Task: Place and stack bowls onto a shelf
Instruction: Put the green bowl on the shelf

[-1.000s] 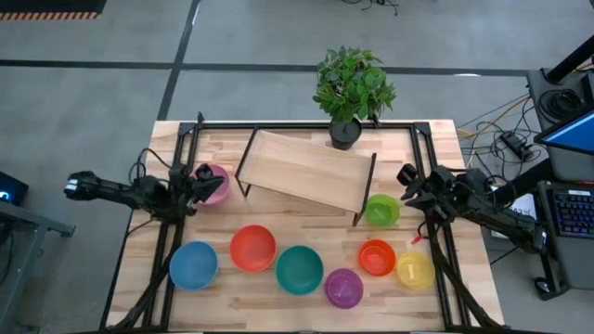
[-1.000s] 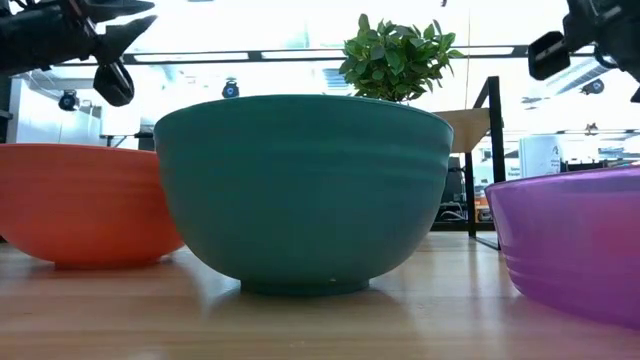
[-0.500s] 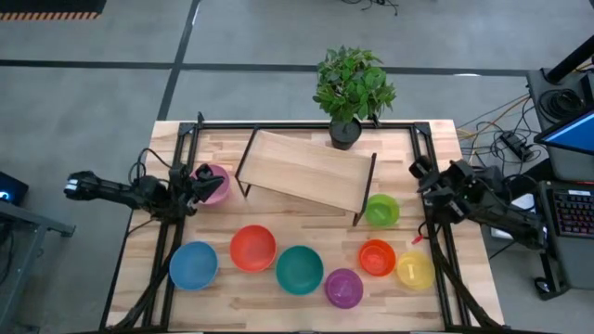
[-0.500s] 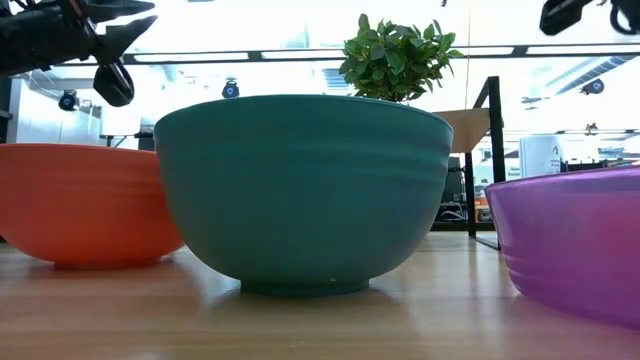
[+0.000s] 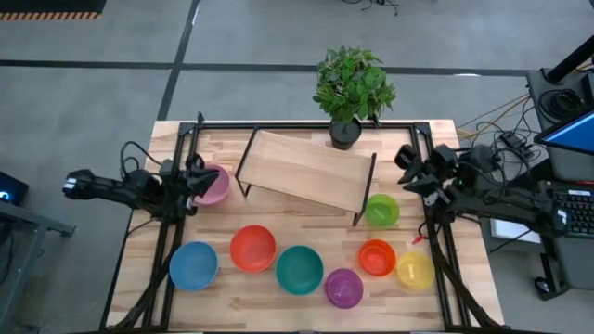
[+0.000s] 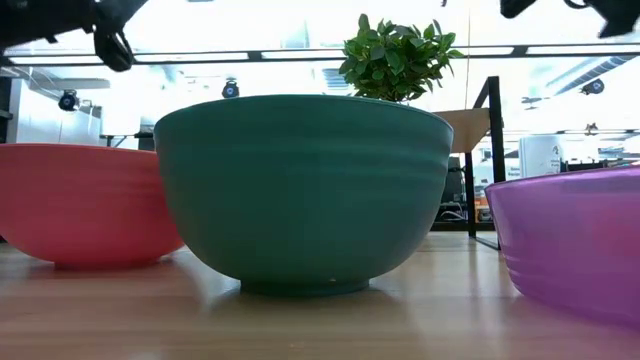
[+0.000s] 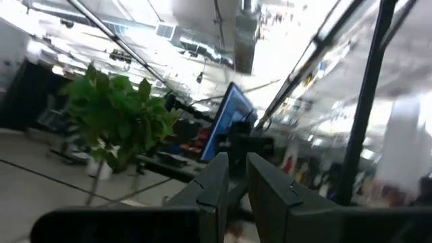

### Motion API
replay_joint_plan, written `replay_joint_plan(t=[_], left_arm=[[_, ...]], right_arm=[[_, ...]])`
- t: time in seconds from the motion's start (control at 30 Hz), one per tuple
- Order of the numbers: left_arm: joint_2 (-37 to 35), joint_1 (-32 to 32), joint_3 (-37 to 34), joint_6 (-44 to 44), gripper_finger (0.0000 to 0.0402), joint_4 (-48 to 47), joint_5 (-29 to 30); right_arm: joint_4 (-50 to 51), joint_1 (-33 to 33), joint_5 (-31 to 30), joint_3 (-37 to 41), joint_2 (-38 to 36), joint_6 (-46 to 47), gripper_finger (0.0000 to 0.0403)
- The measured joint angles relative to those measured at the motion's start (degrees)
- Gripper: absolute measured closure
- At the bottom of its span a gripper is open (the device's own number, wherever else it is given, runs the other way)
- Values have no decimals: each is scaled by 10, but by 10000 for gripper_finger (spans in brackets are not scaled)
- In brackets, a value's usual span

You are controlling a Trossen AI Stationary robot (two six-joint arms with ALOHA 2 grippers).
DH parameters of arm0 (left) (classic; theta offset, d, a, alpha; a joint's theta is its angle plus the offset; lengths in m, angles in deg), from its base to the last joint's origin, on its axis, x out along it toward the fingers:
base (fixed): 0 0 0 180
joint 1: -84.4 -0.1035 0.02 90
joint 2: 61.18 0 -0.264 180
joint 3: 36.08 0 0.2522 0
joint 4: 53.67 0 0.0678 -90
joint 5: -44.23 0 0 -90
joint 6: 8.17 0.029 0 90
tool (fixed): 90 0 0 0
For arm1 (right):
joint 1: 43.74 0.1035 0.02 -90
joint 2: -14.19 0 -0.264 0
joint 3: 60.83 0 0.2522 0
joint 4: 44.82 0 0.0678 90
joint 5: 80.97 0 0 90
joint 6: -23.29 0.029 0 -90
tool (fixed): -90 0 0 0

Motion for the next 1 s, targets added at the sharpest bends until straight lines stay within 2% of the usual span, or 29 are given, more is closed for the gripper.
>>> replay_joint_plan(t=[0.17,0.33,0.47,0.57,0.67,0.73,0.83,1.0], left_arm=[[0,0,65,48,365,-126,0],[2,0,133,61,365,-258,0],[6,0,175,62,365,-322,0],[8,0,194,73,365,-339,0],[8,0,200,91,365,-341,0],[8,0,201,104,365,-344,0],[9,0,202,117,365,-344,0],[9,0,201,119,365,-345,0]], right_arm=[[85,47,0,-69,60,7,335],[193,131,-18,-127,97,-33,335],[286,203,-55,-161,114,-51,335],[392,252,-116,-194,118,-43,335],[536,291,-218,-221,126,-11,335],[594,310,-264,-238,131,12,335],[678,328,-277,-256,140,52,335],[761,346,-277,-272,155,109,335]])
